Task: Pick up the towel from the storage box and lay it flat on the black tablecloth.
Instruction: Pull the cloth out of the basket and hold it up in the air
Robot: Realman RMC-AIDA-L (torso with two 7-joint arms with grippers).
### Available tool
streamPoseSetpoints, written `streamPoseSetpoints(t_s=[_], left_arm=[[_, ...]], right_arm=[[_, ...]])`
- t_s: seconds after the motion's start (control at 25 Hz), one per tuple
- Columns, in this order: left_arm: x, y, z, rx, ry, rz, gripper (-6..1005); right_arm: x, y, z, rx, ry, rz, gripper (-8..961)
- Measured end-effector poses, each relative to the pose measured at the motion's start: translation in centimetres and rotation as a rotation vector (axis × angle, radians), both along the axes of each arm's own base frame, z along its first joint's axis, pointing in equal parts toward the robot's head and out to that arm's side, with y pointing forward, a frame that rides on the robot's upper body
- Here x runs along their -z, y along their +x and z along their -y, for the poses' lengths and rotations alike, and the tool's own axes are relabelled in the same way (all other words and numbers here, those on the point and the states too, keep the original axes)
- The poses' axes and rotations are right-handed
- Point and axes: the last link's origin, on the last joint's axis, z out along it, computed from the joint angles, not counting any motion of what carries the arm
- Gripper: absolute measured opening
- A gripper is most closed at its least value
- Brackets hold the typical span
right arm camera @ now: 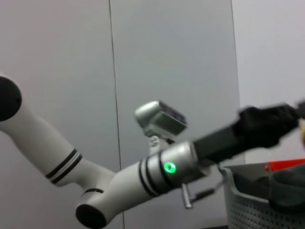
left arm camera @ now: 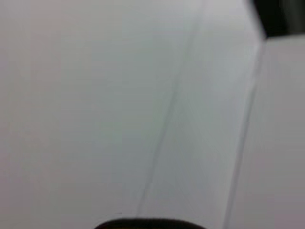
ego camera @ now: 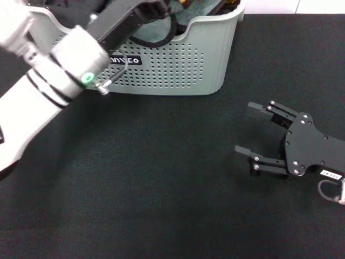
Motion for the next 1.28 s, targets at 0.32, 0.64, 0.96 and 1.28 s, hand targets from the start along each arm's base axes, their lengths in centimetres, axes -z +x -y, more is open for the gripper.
streamPoseSetpoints(t_s=[0.32, 0.64, 0.96, 1.28], left_arm=[[-5.0, 0.0, 5.3, 0.299, 0.043, 0.209, 3], [-7.2, 0.8, 7.6, 0.463, -0.085, 0.317, 4], [-6.6, 2.2, 8.9, 0.577, -0.172, 0.281, 3], [-4.9, 0.6, 9.9, 0.528, -0.199, 0.214, 3]], right_arm=[[-0.3, 0.0, -0.3, 0.006, 0.016, -0.010, 871], [-0.6, 0.0, -0.5, 0.012, 0.046, -0.021, 871], [-0.6, 0.2, -0.6, 0.020, 0.071, -0.028, 871], [-0.7, 0.1, -0.5, 0.005, 0.083, -0.029, 870]])
